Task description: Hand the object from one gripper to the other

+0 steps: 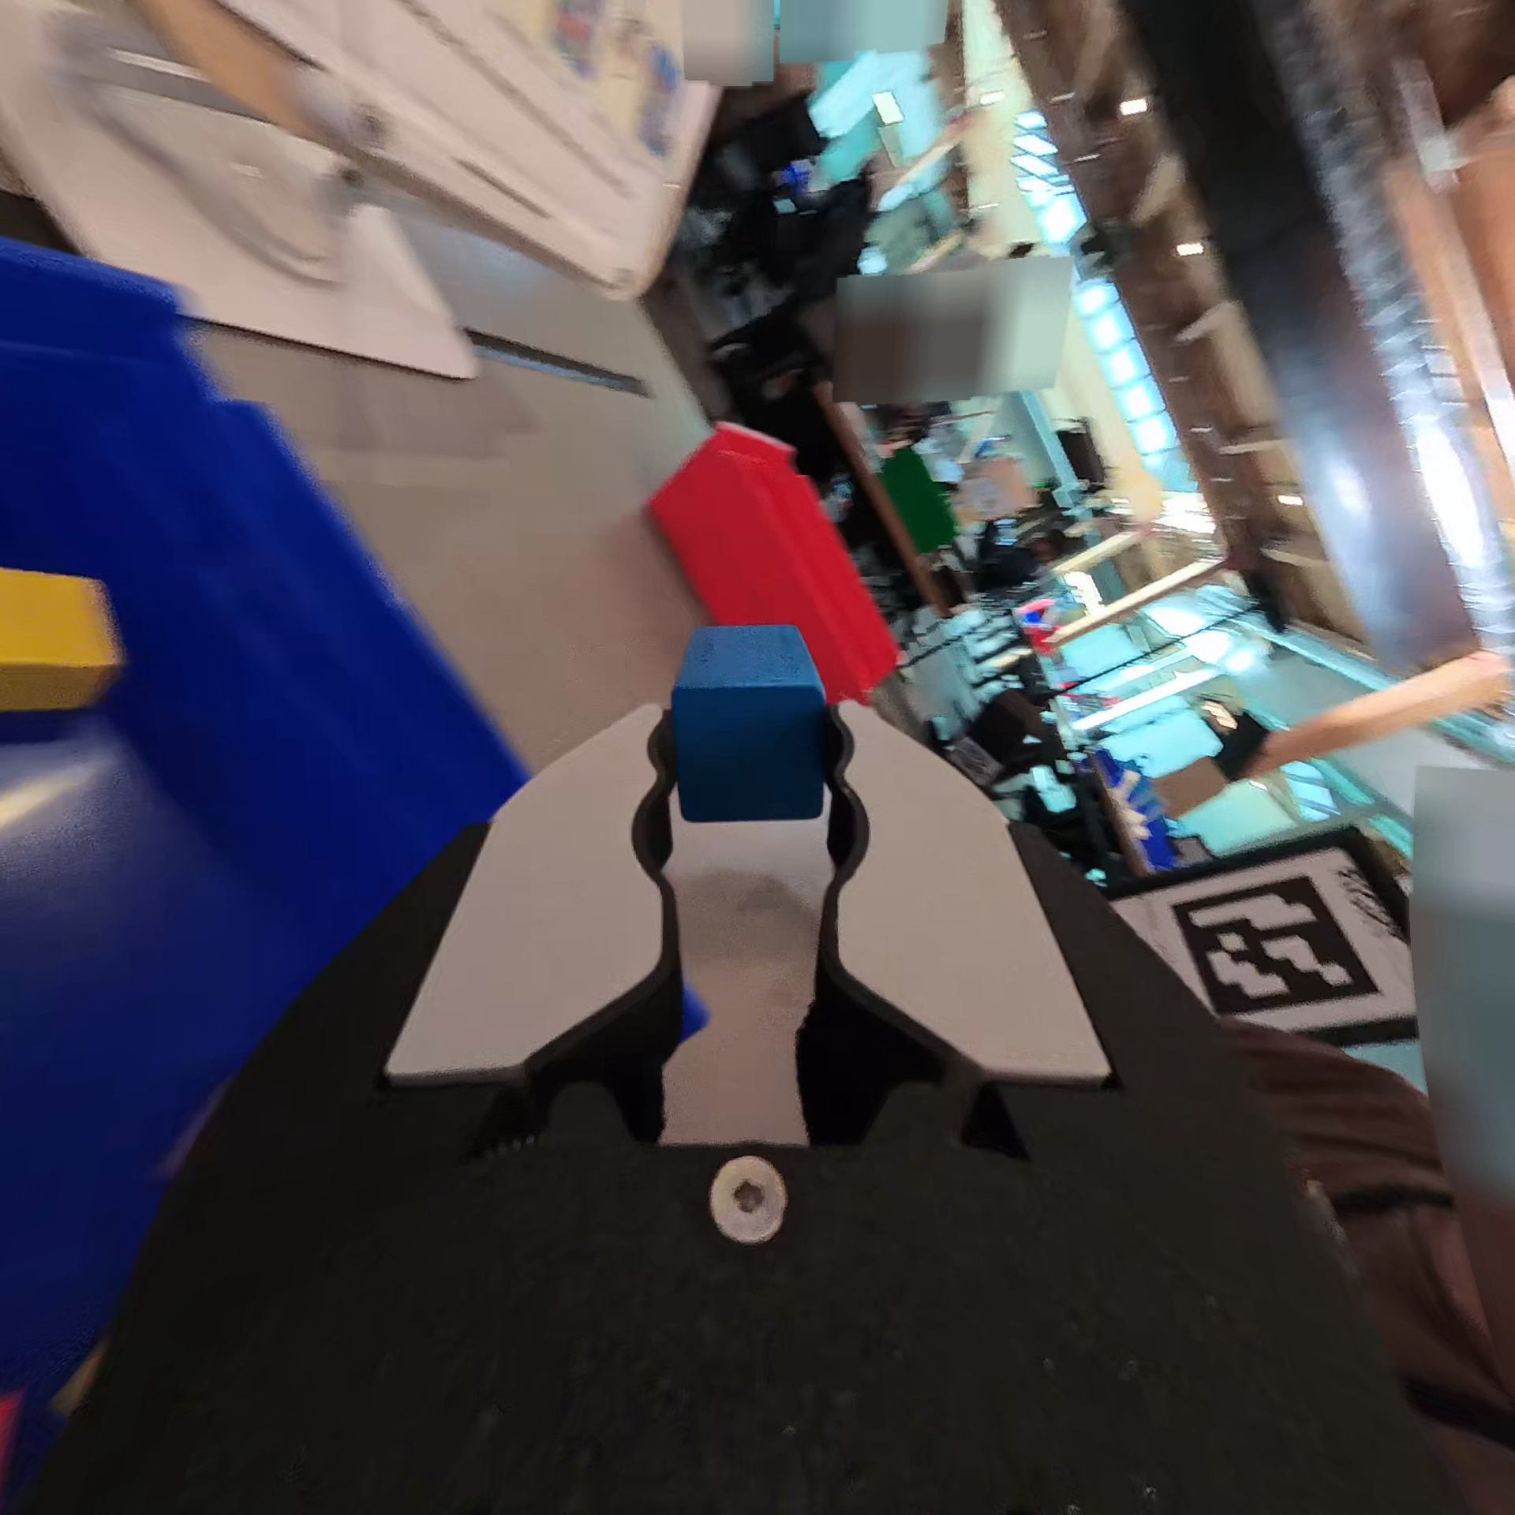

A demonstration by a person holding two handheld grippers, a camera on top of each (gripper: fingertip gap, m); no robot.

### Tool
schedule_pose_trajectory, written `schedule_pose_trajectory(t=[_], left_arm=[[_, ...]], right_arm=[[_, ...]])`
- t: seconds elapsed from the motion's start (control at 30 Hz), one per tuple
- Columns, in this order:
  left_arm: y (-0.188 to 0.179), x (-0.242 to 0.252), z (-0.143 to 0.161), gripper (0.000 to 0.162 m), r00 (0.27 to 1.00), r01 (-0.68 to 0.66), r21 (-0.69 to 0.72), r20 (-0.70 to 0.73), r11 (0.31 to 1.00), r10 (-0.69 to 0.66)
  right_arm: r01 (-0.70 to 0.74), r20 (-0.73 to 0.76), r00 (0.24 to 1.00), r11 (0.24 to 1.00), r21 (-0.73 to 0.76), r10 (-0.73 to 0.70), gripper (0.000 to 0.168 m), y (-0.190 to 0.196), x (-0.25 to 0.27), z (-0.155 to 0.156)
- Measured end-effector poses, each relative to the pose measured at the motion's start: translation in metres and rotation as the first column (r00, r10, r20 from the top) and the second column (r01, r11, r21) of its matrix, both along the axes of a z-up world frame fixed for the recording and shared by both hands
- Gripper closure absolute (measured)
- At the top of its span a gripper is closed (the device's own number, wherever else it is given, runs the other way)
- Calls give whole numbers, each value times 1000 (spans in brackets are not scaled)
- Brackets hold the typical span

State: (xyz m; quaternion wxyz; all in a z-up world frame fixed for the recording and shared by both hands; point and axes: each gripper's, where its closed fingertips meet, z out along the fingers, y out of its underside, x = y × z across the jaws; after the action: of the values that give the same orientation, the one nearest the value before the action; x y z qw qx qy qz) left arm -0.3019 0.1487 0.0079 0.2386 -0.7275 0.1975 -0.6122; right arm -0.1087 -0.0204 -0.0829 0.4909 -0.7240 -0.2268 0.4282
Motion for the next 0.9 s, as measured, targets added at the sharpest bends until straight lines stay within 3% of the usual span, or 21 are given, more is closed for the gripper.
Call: schedule_pose_trajectory(t=[0.07, 0.13, 0.3, 0.5, 0.73, 0.9], left_arm=[[-30, 26, 9, 128, 994, 57, 38, 94, 998, -60], [-57, 57, 10, 128, 987, 90, 81, 126, 993, -100], [-113, 122, -2, 128, 973, 173, 107, 138, 979, -187], [-137, 145, -20, 128, 964, 255, 132, 49, 958, -263], [-155, 152, -39, 128, 935, 354, 187, -84, 916, -344], [-157, 149, -45, 128, 925, 379, 170, -83, 910, -371]], right_arm=[[9, -162, 987, 999, -35, -14, 108, 20, -2, 22], [-84, -333, 942, 992, -97, 47, 104, 28, -14, 42], [-229, -542, 828, 969, -87, 147, 105, 36, -40, 71], [-238, -554, 818, 968, -84, 153, 110, 29, -35, 60], [-319, -315, 906, 945, -69, 283, 133, 11, -42, 36], [-331, -304, 909, 937, -109, 285, 133, 8, -45, 31]])
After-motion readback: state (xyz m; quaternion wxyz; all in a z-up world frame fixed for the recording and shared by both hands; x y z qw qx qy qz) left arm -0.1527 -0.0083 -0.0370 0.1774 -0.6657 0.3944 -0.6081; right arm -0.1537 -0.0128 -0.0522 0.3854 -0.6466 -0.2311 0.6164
